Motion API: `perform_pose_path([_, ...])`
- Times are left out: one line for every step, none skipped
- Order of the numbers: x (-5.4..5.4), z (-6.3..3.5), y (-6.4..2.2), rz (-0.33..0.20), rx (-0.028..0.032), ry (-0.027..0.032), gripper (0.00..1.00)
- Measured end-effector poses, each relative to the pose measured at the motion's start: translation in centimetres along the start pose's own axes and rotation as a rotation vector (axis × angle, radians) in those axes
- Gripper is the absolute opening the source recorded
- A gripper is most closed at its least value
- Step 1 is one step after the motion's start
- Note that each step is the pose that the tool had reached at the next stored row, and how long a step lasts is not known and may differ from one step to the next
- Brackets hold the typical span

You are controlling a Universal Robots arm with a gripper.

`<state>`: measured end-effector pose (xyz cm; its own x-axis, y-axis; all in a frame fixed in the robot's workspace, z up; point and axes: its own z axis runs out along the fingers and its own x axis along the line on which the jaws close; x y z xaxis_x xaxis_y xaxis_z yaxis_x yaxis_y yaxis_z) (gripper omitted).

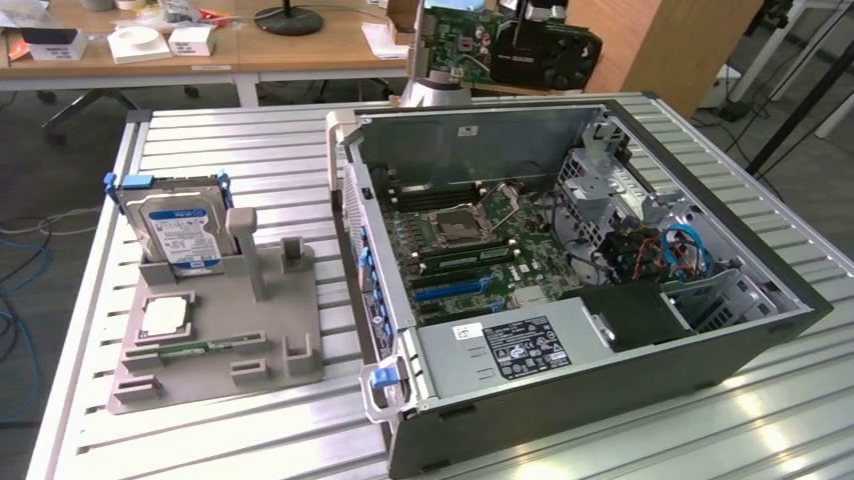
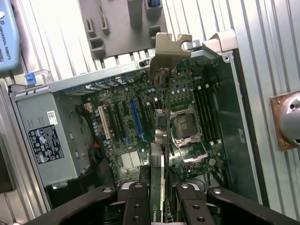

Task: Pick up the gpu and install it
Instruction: 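Insert the gpu into the slot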

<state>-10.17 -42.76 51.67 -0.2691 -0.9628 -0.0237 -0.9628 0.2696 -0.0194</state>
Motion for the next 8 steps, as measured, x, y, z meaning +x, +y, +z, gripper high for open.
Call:
perform_pose_path([0.0, 0.15, 0.0, 0.0, 0.0, 0.0, 0.26])
perform_pose_path([0.0, 0.29, 0.01, 0.0, -0.0001, 0.0001, 0.26])
perform_pose_path([0.0, 0.45, 0.01, 0.0, 0.0, 0.0, 0.26])
perform_pose_path([0.0, 0.61, 0.01, 0.0, 0.0, 0.0, 0.26])
perform_pose_path([0.0, 0.78, 0.02, 0.0, 0.0, 0.0, 0.26])
perform_pose_path([0.0, 0.95, 0.02, 0.0, 0.0, 0.0, 0.26])
perform_pose_path([0.0, 1.1, 0.02, 0.0, -0.0001, 0.0, 0.26])
perform_pose_path([0.0, 1.17, 0.03, -0.001, 0.0, 0.0, 0.26])
